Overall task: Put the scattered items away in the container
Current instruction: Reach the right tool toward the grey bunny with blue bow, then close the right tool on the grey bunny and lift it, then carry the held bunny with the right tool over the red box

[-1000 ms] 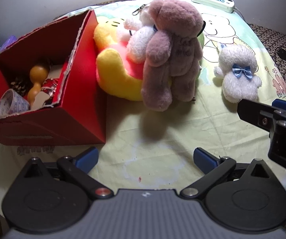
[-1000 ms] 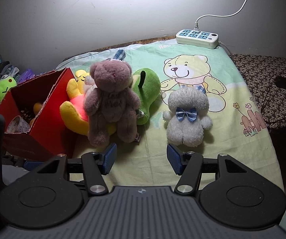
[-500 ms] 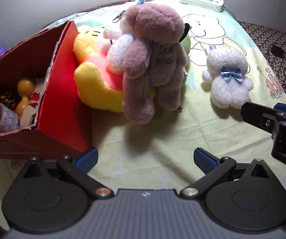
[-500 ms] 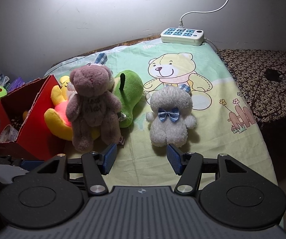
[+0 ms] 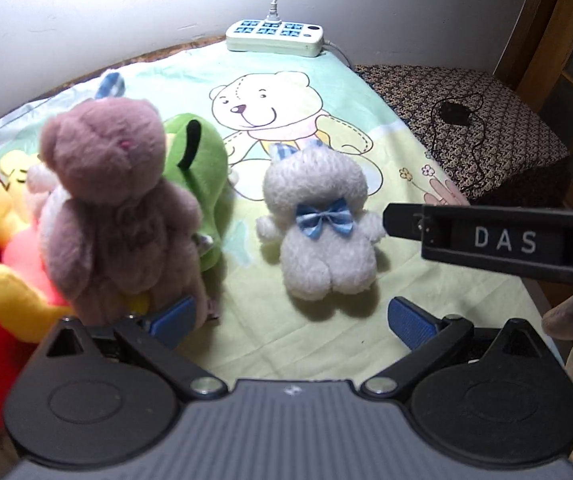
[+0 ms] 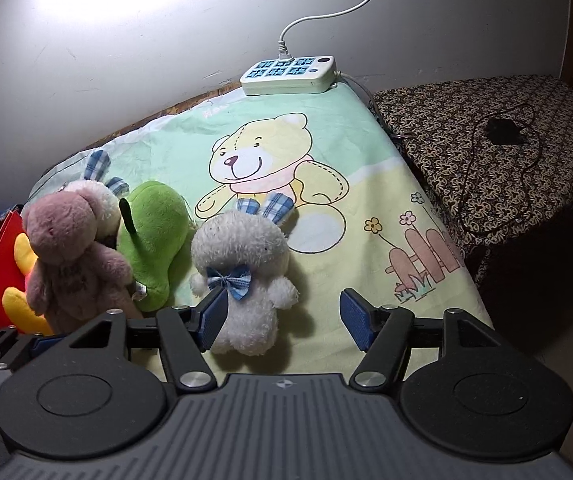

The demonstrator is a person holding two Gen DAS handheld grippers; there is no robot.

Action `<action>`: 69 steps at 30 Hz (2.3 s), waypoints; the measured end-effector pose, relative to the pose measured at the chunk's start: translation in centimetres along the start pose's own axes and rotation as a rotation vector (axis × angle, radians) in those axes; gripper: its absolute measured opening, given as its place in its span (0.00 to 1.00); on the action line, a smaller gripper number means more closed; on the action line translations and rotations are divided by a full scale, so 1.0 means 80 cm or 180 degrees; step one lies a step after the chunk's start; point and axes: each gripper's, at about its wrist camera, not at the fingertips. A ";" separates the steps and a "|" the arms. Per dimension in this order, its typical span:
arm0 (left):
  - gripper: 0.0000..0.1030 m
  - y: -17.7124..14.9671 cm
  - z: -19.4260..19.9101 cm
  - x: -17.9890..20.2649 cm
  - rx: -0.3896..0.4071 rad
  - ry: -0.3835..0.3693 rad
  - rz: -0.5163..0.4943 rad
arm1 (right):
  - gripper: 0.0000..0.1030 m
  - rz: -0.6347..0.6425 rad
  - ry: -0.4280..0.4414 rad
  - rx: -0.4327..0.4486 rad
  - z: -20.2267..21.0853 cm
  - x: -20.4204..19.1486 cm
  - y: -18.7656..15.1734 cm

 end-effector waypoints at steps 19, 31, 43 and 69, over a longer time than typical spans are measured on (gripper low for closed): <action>0.98 0.026 -0.094 0.027 -0.0040 0.0149 -0.0584 | 0.66 0.0072 0.0646 -0.0489 -0.102 0.002 0.046; 0.75 0.031 -0.112 0.027 0.0011 -0.0021 -0.0759 | 0.52 -0.0111 0.0956 -0.0675 -0.116 0.010 0.048; 0.57 0.018 -0.058 0.050 0.0154 -0.0336 -0.0811 | 0.49 -0.0209 0.0780 -0.0519 -0.053 0.024 0.046; 0.57 -0.063 0.210 -0.155 0.1243 0.0809 -0.0183 | 0.50 0.0802 0.1956 0.0225 0.066 -0.262 0.063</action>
Point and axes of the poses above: each gripper's, at about its wrist camera, not at the fingertips, and z roughly against the way its jaws point, x to its right, y to its top, and after that the axes turned 5 degrees about -y, right-handed
